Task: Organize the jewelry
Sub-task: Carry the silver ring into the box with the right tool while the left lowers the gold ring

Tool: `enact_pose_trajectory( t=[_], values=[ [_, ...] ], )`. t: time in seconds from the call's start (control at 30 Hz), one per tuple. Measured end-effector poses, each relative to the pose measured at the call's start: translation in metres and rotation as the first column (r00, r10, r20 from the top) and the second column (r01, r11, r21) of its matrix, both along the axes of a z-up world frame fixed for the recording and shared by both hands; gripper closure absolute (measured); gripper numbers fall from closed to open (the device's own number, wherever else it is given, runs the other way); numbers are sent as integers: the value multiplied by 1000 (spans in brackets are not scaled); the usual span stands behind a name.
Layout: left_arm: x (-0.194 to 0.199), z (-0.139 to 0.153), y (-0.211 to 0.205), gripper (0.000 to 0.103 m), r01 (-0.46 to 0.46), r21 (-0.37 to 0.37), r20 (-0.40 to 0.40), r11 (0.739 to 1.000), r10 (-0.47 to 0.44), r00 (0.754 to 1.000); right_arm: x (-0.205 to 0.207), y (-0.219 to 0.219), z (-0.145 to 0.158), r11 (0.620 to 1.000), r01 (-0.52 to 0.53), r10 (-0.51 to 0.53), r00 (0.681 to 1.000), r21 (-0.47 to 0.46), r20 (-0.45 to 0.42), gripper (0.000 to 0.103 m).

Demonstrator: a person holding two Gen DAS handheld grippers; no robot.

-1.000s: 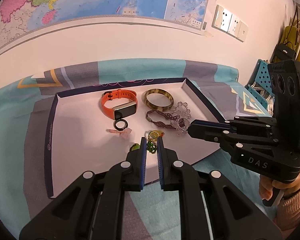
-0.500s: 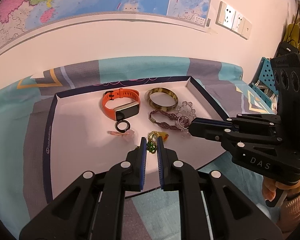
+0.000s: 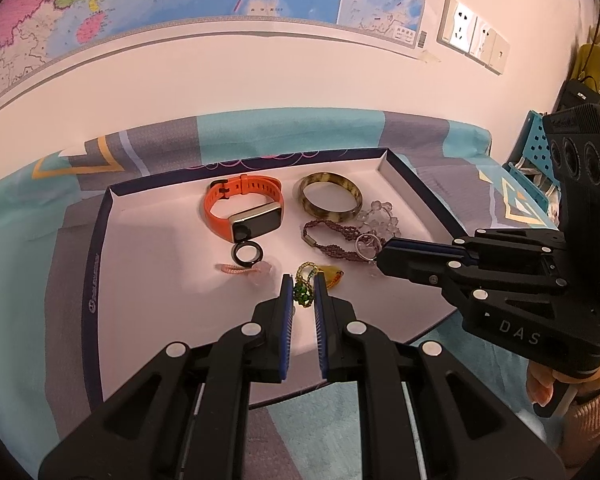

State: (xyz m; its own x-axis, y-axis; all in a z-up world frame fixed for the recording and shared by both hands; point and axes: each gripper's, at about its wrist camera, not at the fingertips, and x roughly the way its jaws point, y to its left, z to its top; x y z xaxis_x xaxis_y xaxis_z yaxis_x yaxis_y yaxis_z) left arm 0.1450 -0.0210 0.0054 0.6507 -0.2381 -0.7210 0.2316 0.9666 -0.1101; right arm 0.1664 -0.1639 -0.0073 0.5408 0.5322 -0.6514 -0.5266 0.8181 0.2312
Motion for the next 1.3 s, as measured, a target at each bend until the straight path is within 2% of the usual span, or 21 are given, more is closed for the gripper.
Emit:
enact_pose_trajectory(
  t=[1.3],
  values=[
    [9,-7,0,92,-3,22,-16,1000,3,1000,15,8,-11,999,17,-18,999,-27,-30,100]
  ],
)
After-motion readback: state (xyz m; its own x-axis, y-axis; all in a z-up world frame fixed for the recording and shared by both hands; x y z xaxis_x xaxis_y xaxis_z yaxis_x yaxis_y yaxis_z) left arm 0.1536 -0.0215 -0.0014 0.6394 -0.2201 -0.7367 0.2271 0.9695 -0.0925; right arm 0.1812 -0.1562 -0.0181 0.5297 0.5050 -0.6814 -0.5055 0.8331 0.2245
